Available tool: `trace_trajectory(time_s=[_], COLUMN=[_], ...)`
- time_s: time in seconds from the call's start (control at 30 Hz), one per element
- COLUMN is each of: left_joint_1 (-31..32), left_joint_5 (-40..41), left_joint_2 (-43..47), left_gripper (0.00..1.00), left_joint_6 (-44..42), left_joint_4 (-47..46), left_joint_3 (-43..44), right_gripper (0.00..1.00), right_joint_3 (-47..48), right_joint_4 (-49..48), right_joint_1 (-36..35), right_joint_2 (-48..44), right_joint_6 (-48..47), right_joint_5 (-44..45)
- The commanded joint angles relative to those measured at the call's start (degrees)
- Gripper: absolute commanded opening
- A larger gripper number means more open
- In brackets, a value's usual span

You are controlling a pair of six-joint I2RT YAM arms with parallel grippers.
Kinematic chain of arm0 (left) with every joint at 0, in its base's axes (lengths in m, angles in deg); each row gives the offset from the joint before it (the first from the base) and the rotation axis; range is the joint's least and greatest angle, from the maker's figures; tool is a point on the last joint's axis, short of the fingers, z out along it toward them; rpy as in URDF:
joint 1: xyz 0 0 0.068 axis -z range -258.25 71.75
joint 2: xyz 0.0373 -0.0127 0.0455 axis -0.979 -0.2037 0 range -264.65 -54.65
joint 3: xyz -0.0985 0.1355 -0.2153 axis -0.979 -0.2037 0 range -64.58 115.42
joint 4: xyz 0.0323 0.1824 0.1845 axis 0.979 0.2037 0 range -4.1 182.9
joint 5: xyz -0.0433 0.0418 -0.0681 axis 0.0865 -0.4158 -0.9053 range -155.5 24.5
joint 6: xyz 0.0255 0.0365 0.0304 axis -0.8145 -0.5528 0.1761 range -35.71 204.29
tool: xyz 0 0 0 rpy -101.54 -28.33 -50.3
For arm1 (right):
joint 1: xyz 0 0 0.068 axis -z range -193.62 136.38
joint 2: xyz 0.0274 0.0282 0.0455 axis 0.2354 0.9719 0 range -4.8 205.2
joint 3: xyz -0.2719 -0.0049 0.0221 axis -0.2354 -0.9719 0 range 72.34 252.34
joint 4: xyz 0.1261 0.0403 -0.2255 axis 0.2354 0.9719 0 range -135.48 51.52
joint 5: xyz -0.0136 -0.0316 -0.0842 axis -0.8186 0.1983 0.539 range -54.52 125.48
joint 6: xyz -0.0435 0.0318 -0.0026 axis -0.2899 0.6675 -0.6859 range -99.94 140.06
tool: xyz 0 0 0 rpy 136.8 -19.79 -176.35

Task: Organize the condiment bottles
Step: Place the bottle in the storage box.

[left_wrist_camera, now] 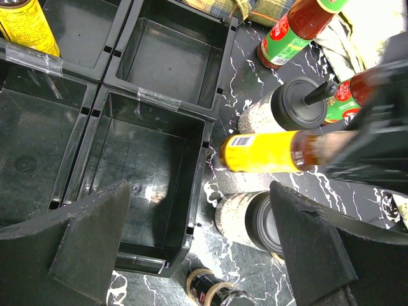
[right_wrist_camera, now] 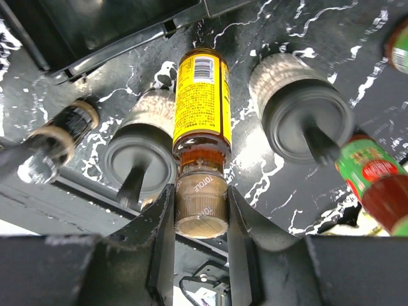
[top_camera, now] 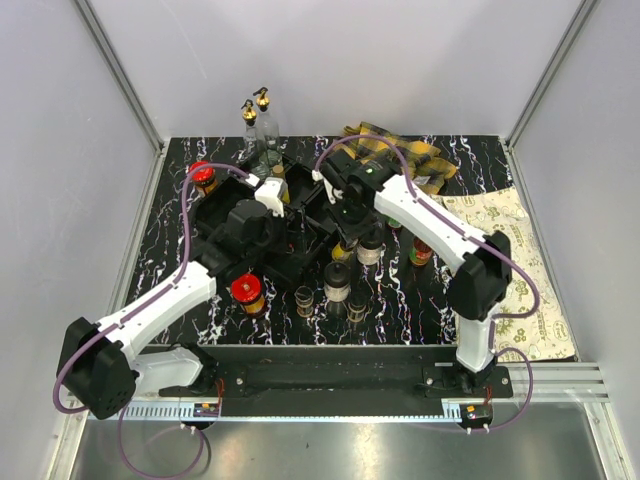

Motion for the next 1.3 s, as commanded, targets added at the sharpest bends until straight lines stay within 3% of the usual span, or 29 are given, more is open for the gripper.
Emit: trace_trajectory(time_s=[0.0,0.2,0.37,0.4,0.83,1.17,1.27], left_joint_1=[0.2,0.2,0.3,0.2,0.2,0.3,0.3], left_joint_5=[1.4,1.4,1.4,1.4,1.9,2.1,1.4], left_joint_2=[1.5,1.7,2.0,2.1,3.0,4.3,5.3], left_gripper=[0.93,0.93,0.93,0.94,0.94,0.96,0.97], left_joint_6=[-1.0,-0.7,-0.9,-0.8,-0.8,-1.3,-2.0], left_joint_4=[-4.1,-4.7,-4.9,-4.8,-4.7,-4.8,-5.7], left_joint_3=[-1.2,-2.3,-2.6,-2.6,-3.5,-4.0,-4.6], right_gripper=[0.02,0.07,0.23,0.31,0.50,0.68,0.79], right_joint_3=[3.9,6.1,8.6,9.0,14.1,16.1,16.2], right_joint_4=[-0.2,0.6,1.1,1.2,3.4,3.4,3.2], right_joint_1=[-0.5,-0.4,-0.5,-0.4,-0.5,-0.4,-0.4], right_joint_2=[2.4,5.7,8.6,9.1,14.6,12.7,9.8], right_joint_6=[-2.2,-3.0,-3.1,-3.2,-3.4,-2.5,-2.1], right_joint_5=[-1.3,-3.0,-2.8,-2.8,-2.2,-1.8,-1.8])
